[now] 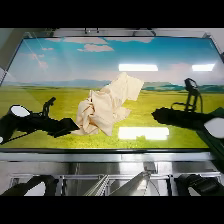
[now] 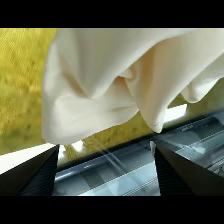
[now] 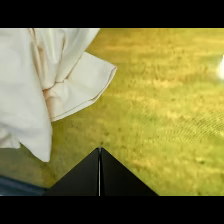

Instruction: Fold the shirts.

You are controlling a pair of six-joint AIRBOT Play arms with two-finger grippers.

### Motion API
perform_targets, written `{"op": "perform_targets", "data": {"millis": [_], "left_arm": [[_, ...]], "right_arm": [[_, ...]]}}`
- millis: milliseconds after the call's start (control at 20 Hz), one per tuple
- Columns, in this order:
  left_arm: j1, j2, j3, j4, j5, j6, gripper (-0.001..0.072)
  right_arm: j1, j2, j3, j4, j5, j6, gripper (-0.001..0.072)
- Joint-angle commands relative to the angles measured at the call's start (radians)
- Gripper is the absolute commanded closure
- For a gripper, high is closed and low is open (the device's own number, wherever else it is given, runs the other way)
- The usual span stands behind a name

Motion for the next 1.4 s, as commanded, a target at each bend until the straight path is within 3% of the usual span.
{"op": "perform_targets", "data": {"millis": [0,50,100,200,300,550,650,850,950,1000,1050,1100,1200,1250,1300,1350], "left_arm": [[-0.093,-0.070,-0.023,0.000,0.065,-0.004,0.0072],[-0.131,-0.087,-0.023,0.000,0.091,-0.004,0.0072],[-0.161,-0.100,-0.019,0.002,0.116,-0.004,0.0071],[-0.193,-0.122,0.005,0.004,0.122,-0.004,0.0072],[-0.203,-0.138,0.040,0.003,0.122,-0.003,0.0072],[-0.203,-0.146,0.109,0.002,0.149,-0.003,0.0072],[-0.203,-0.146,0.122,0.000,0.169,-0.004,0.0072],[-0.203,-0.146,0.122,-0.003,0.190,-0.004,0.0084],[-0.203,-0.146,0.122,-0.037,0.189,0.011,0.0402],[-0.203,-0.146,0.122,-0.069,0.188,0.041,0.0521],[-0.203,-0.146,0.122,-0.106,0.185,0.076,0.0650],[-0.203,-0.146,0.122,-0.146,0.181,0.110,0.0689],[-0.203,-0.146,0.122,-0.235,0.162,0.169,0.0689],[-0.203,-0.146,0.122,-0.286,0.138,0.210,0.0688],[-0.203,-0.146,0.122,-0.335,0.105,0.253,0.0688],[-0.203,-0.146,0.122,-0.382,0.066,0.290,0.0688]], "right_arm": [[-0.002,-0.290,0.082,0.301,-0.019,-0.327,0.0669],[0.007,-0.369,0.108,0.446,-0.013,-0.448,0.0422],[0.018,-0.454,0.135,0.594,0.012,-0.585,0.0121],[0.042,-0.590,0.171,0.837,0.064,-0.755,0.0153],[0.070,-0.687,0.194,0.951,0.080,-0.860,0.0153],[0.155,-0.823,0.268,0.953,0.093,-0.877,0.0155],[0.176,-0.861,0.290,0.952,0.086,-0.870,0.0296],[0.178,-0.878,0.326,0.944,0.094,-0.830,0.0306],[0.178,-0.880,0.333,0.904,0.092,-0.780,0.0307],[0.178,-0.888,0.336,0.866,0.094,-0.738,0.0309],[0.178,-0.896,0.338,0.851,0.105,-0.713,0.0355],[0.179,-0.897,0.338,0.854,0.108,-0.711,0.0355],[0.185,-0.898,0.338,0.852,0.108,-0.698,0.0360],[0.190,-0.898,0.338,0.848,0.108,-0.690,0.0406],[0.197,-0.898,0.338,0.842,0.108,-0.689,0.0497],[0.203,-0.899,0.338,0.843,0.107,-0.689,0.0497]]}}
